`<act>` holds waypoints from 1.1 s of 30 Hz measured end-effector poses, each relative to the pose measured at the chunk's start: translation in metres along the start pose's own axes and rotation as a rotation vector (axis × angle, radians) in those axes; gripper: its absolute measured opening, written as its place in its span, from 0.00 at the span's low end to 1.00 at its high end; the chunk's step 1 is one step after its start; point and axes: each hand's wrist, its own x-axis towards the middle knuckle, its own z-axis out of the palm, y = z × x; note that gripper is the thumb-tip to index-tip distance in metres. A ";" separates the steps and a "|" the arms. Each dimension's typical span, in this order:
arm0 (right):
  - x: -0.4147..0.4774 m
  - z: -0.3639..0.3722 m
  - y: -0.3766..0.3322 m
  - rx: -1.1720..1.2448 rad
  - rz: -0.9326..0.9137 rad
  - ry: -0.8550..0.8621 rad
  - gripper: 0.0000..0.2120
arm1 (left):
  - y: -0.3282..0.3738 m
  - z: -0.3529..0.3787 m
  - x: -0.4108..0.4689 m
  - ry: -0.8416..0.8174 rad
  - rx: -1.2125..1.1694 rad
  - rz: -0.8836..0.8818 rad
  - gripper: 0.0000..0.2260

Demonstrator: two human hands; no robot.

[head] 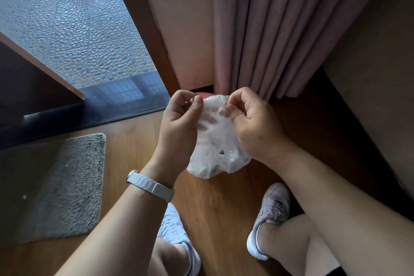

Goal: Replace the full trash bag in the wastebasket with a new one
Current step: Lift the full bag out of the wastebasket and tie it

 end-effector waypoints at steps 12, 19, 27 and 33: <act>0.001 -0.003 0.004 0.000 -0.026 0.075 0.10 | -0.004 -0.001 0.002 0.076 0.052 0.013 0.10; -0.004 0.000 0.002 0.046 0.098 -0.166 0.11 | -0.006 -0.005 0.006 0.147 0.034 -0.001 0.11; -0.005 0.007 0.008 0.083 0.298 -0.317 0.19 | -0.006 -0.004 0.005 0.190 0.101 0.025 0.11; -0.003 0.009 0.008 0.157 0.191 -0.112 0.20 | -0.006 0.001 0.004 0.223 0.165 0.060 0.12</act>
